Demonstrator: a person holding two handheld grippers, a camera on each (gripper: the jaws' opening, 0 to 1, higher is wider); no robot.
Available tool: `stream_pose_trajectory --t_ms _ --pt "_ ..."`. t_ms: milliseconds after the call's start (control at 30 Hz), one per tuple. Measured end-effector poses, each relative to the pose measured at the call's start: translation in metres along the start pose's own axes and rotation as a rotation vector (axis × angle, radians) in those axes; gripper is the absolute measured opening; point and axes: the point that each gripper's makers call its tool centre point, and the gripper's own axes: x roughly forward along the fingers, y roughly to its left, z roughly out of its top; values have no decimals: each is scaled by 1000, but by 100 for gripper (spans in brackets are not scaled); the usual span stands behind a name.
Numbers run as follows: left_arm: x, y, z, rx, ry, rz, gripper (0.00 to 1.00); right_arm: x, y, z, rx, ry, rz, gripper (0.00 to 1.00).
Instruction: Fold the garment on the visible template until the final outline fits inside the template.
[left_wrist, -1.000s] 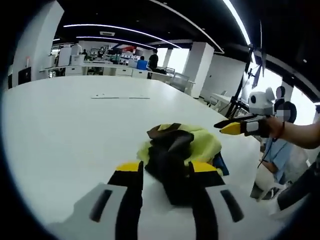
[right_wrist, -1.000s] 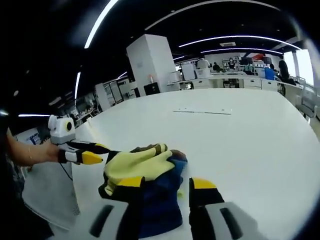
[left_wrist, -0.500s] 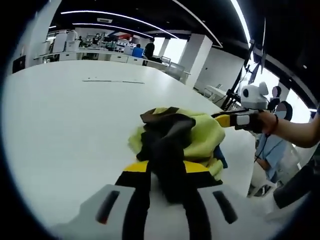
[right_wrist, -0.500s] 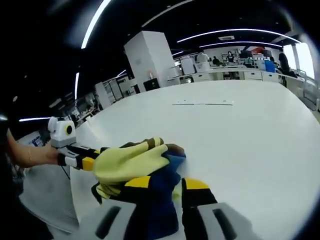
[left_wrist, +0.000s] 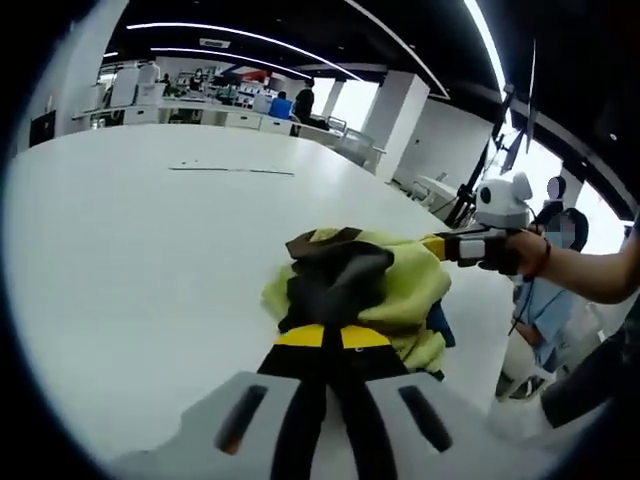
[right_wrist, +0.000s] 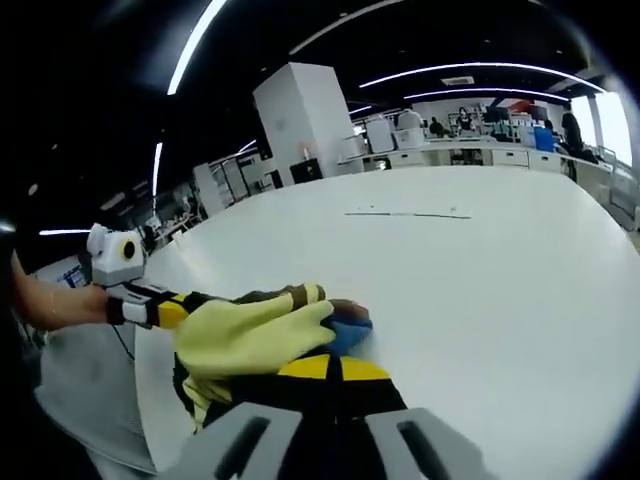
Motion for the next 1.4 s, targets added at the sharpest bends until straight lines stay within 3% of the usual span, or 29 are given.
stream_pose_trajectory --t_ms 67,167,367,600,800,1100,1400 --pt "-5 5 13 22 -44 32 0 -3 -3 7 -17 -5 -12 0" --pt "-12 4 28 23 -65 19 0 -8 -6 19 -36 -17 -26 0" --pt "-23 14 55 118 -52 47 0 -12 -9 49 -85 -53 -23 0" --pt "-29 29 83 130 -87 80 0 -15 -23 87 -102 -100 -40 0" --pt "-28 54 107 90 -125 124 0 -10 -44 117 -112 -133 -75 0" --pt "-24 96 144 46 -197 185 0 2 -72 145 -63 -176 -122 0" --pt "5 139 160 22 -210 237 0 32 -112 153 16 -173 -190 0"
